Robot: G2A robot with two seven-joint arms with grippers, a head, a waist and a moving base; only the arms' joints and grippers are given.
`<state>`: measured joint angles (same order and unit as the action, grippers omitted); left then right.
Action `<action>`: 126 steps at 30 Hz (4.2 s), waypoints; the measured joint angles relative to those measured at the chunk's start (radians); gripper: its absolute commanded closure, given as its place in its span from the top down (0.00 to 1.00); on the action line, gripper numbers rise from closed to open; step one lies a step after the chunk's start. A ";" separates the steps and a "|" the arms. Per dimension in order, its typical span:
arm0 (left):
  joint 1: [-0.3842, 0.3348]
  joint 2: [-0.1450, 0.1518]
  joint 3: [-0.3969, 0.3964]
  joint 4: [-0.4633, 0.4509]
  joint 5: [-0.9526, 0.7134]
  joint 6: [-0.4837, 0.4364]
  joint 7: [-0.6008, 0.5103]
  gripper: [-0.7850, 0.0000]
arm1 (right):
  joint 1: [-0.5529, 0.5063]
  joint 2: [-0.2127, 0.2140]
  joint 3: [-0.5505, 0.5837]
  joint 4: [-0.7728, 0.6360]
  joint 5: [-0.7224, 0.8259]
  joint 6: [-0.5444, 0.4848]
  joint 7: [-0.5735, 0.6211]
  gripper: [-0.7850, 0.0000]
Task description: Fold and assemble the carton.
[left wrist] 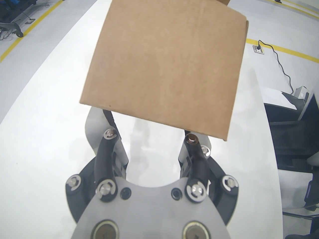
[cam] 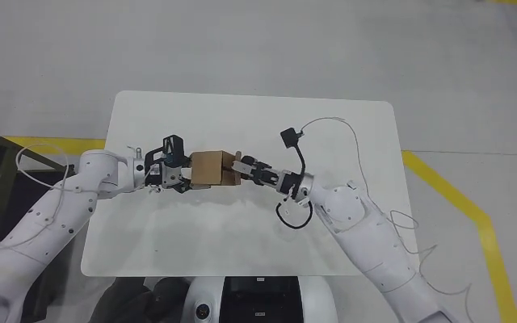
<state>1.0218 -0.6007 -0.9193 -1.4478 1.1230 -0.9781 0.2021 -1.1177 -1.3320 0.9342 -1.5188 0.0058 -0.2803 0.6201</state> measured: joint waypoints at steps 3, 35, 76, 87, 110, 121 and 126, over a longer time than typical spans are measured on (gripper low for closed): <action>0.006 -0.001 -0.011 -0.002 -0.001 -0.005 -0.002 0.31 | 0.000 -0.001 -0.002 0.001 0.016 -0.011 0.004 0.42; 0.070 -0.025 -0.107 -0.010 -0.019 -0.028 0.015 0.30 | -0.024 -0.002 0.007 -0.037 -0.124 0.089 -0.114 0.14; 0.070 -0.077 -0.141 0.010 -0.017 -0.021 -0.065 0.24 | -0.036 -0.019 -0.001 -0.053 -0.101 0.087 -0.158 0.34; 0.077 -0.087 -0.155 0.006 -0.026 -0.030 -0.083 0.23 | 0.000 -0.036 -0.042 -0.003 -0.069 0.097 -0.161 0.35; 0.082 -0.096 -0.160 0.007 -0.076 -0.034 -0.132 0.22 | -0.002 -0.050 -0.049 0.014 -0.072 0.096 -0.195 0.44; 0.082 -0.095 -0.162 0.002 -0.097 -0.034 -0.153 0.23 | 0.027 -0.069 -0.080 0.040 -0.102 0.119 -0.250 0.58; 0.076 -0.096 -0.158 0.021 -0.110 -0.034 -0.164 0.23 | -0.012 -0.057 -0.031 0.004 -0.125 0.116 -0.270 0.85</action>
<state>1.0979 -0.6967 -1.0774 -1.4263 1.0127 -1.0123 0.0381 -1.1299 -1.3891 0.9036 -1.5153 -0.1187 -0.1648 0.3501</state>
